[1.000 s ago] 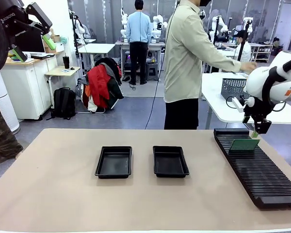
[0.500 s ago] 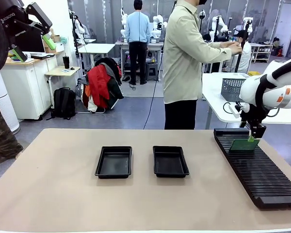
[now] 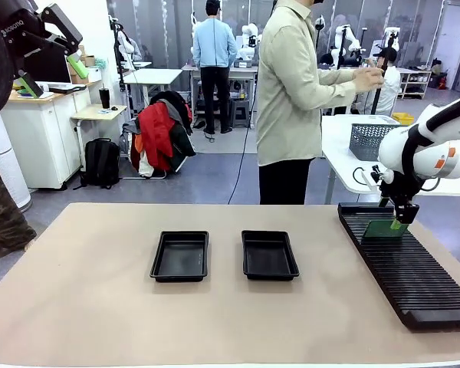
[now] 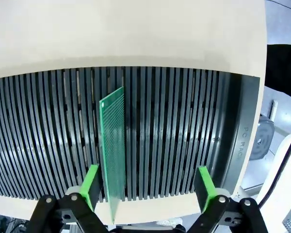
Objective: Inspect and transfer BCBs to ESD trays.
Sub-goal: Pick up the Blank PCB from the PCB Rack and place it in the left ESD tray.
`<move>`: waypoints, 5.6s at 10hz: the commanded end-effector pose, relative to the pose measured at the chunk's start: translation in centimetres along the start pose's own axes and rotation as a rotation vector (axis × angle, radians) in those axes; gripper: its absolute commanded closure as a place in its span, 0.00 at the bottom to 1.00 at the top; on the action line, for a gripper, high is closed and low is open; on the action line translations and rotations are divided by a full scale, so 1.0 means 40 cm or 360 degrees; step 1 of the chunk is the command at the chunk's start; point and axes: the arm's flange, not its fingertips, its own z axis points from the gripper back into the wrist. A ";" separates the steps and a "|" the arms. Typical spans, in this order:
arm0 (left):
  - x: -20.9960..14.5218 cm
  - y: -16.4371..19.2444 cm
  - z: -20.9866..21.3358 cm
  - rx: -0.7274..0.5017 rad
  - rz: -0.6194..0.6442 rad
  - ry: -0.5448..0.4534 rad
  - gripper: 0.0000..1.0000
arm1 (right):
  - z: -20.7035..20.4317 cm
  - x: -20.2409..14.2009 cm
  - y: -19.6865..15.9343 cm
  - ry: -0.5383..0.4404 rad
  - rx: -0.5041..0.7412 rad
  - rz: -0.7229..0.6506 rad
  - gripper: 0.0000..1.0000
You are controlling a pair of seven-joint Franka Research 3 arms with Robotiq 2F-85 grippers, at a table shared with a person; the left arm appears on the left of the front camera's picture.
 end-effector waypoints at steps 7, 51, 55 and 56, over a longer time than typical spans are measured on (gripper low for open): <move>-0.003 0.000 -0.002 0.0000 0.0000 -0.0002 0.00 | -0.033 -0.002 0.023 0.0001 -0.0001 -0.0027 0.07; -0.003 0.000 -0.002 0.0000 0.0000 -0.0002 0.00 | 0.708 -0.051 0.100 0.0036 -0.0039 -0.0433 0.98; -0.003 0.000 -0.002 0.0000 0.0000 -0.0002 0.00 | 0.712 0.137 0.082 -0.0191 0.0159 -0.0767 0.98; -0.003 0.000 -0.002 0.0000 0.0000 -0.0002 0.00 | 0.703 0.193 0.072 -0.0265 0.0237 -0.0843 0.98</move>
